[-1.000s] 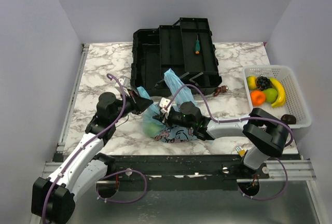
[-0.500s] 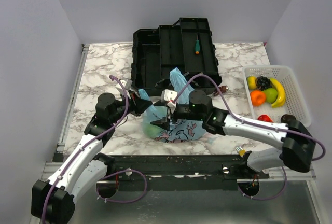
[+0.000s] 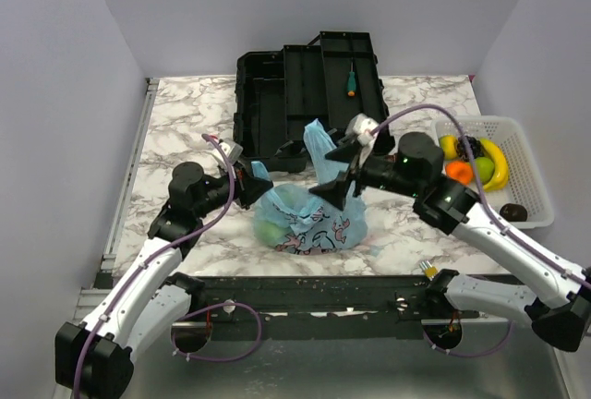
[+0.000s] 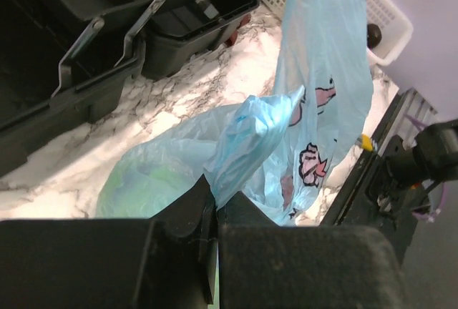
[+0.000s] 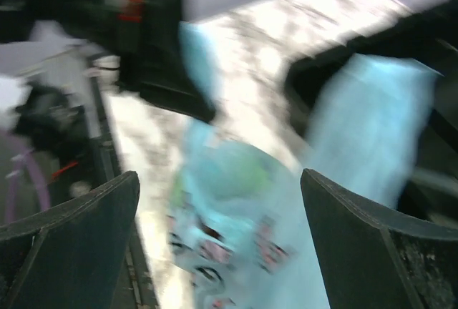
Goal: Place the fake fruits into the plastic bag and tie a complex knot
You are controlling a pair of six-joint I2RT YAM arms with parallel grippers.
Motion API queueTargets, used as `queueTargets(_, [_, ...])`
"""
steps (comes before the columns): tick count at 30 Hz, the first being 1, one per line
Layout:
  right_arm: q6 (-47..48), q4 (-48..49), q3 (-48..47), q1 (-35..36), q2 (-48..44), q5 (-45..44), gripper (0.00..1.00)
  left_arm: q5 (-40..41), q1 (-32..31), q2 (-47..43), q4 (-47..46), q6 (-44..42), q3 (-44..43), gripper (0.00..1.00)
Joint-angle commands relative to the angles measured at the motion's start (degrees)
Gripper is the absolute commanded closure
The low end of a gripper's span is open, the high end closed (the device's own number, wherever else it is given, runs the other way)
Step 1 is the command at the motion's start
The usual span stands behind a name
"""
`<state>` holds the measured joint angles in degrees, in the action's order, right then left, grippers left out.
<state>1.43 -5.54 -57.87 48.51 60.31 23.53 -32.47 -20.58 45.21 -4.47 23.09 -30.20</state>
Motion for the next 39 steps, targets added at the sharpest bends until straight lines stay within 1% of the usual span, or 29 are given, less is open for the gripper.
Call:
queueTargets(1, [-5.57,-13.16,-0.45,-11.77,-1.86,-2.86,0.02,-6.18,0.10,0.43,3.22,-11.28,-4.54,1.00])
queueTargets(4, [-3.92,-15.42,0.28,-15.60,-1.18,-0.11,0.00,-8.86,0.02,2.51,7.91,-18.05,-7.85,1.00])
queueTargets(7, [-2.28,-14.70,1.41,-16.68,0.63,1.98,0.00,-10.91,-0.65,4.25,11.56,-22.79,-10.80,1.00])
queueTargets(8, [-2.80,-14.24,1.48,-17.63,1.80,2.76,0.00,-11.18,-0.97,4.72,12.32,-25.49,-11.45,1.00])
queueTargets(11, [-2.93,-12.74,1.52,-21.20,4.62,7.65,0.00,-11.89,-2.06,6.19,15.43,-30.10,-13.65,1.00])
queueTargets(12, [-2.65,-12.04,1.69,-21.64,4.95,8.65,0.00,-12.04,-2.29,6.49,16.39,-31.60,-14.19,1.00])
queueTargets(13, [-2.02,-11.60,1.85,-21.80,5.20,9.69,0.03,-12.14,-2.70,6.76,17.05,-33.07,-14.73,1.00])
queueTargets(15, [-1.98,-9.64,2.67,-21.80,5.52,12.40,0.19,-11.74,-3.78,7.63,18.89,-36.65,-15.95,1.00])
queueTargets(17, [-2.02,-6.56,3.94,-21.79,6.48,16.66,0.44,-11.57,-5.20,9.21,20.77,-39.44,-18.01,1.00])
queueTargets(20, [-2.01,-5.10,3.33,-21.72,9.92,22.79,0.87,-9.85,-8.83,11.93,24.25,-43.30,-21.41,1.00])
queueTargets(21, [-2.45,-5.20,2.59,-21.71,11.00,24.00,0.95,-9.11,-10.10,13.06,25.58,-44.99,-22.40,1.00])
queueTargets(22, [-2.97,-5.34,1.97,-21.64,12.05,24.95,0.99,-8.07,-11.81,14.00,27.30,-46.48,-23.83,1.00])
queueTargets(24, [-3.60,-4.99,1.02,-21.56,12.97,26.69,0.99,-6.00,-14.33,16.57,31.00,-48.95,-26.73,1.00])
queueTargets(26, [-4.17,-4.47,0.36,-20.99,13.16,28.04,0.99,-4.15,-16.19,19.31,33.42,-49.54,-29.42,1.00])
queueTargets(28, [-4.00,-5.03,-0.31,-19.88,13.16,27.83,0.99,-2.71,-17.58,22.01,35.46,-49.79,-32.09,1.00])
queueTargets(29, [-3.35,-5.86,-0.76,-19.07,13.29,26.25,0.99,-1.65,-18.42,22.88,36.01,-49.95,-33.04,1.00])
queueTargets(31, [-2.48,-7.04,-1.40,-18.12,13.51,24.91,0.99,-0.73,-19.64,23.90,36.05,-50.39,-33.61,1.00])
queueTargets(36, [-2.91,-8.56,-2.31,-16.86,13.54,27.35,0.99,0.48,-21.26,26.32,34.82,-49.04,-34.66,1.00])
queueTargets(37, [-2.39,-8.90,-2.22,-16.66,13.38,28.16,0.95,0.32,-21.26,27.10,35.10,-48.37,-35.35,1.00])
queueTargets(39, [-2.05,-8.83,-1.17,-16.66,12.36,29.07,0.79,0.02,-21.18,28.37,35.72,-47.43,-36.13,1.00])
